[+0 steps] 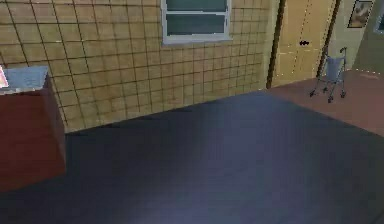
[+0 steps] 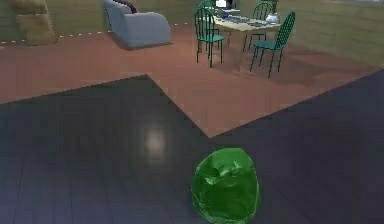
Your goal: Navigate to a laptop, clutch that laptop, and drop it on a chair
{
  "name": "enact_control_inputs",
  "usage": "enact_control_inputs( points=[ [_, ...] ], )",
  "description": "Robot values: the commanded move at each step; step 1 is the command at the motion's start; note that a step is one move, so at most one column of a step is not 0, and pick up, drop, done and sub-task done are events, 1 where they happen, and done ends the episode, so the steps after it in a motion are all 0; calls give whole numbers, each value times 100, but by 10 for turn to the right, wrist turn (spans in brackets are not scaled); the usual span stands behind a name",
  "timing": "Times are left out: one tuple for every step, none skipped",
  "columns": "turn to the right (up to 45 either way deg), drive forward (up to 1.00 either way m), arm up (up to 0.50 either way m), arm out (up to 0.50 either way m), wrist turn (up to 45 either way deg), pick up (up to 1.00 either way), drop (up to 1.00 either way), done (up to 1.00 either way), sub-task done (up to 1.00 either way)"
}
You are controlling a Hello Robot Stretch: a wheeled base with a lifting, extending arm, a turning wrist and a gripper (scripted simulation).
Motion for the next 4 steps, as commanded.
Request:
enact_control_inputs(
  points=[
    [450,0,0,0,0,0,0,0,0],
    [450,0,0,0,0,0,0,0,0],
    [450,0,0,0,0,0,0,0,0],
    [120,0,0,0,0,0,0,0,0]
  ],
)
